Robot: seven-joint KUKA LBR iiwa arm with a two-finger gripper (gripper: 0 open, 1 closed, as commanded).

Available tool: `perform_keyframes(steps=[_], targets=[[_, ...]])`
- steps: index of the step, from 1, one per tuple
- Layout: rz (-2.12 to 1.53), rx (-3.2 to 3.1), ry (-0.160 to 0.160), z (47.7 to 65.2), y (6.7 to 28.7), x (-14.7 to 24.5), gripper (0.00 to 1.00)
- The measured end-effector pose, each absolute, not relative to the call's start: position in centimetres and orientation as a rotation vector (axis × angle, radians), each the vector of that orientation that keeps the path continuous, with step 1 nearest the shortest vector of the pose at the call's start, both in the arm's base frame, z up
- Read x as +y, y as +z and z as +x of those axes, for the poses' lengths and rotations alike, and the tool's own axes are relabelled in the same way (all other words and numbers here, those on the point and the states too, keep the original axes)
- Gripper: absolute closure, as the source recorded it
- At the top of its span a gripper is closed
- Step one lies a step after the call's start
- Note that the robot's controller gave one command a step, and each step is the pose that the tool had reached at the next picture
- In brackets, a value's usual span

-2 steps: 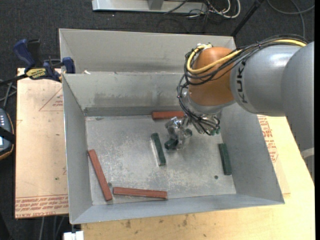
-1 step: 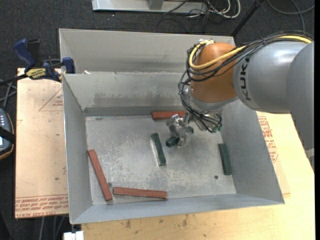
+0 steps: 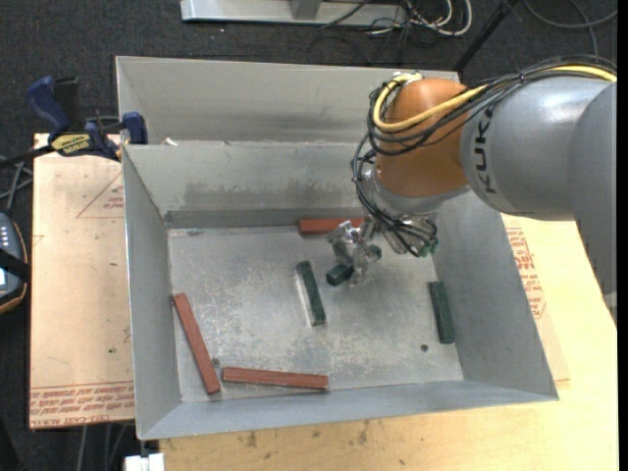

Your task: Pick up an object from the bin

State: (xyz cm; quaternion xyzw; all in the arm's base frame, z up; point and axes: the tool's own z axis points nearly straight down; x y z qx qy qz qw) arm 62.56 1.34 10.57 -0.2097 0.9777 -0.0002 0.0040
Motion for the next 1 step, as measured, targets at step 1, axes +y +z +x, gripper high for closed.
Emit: perform_keyframes(steps=[1], targets=[[-0.659, 3.072, 0.002, 62.37, 11.44, 1.36, 1.0]])
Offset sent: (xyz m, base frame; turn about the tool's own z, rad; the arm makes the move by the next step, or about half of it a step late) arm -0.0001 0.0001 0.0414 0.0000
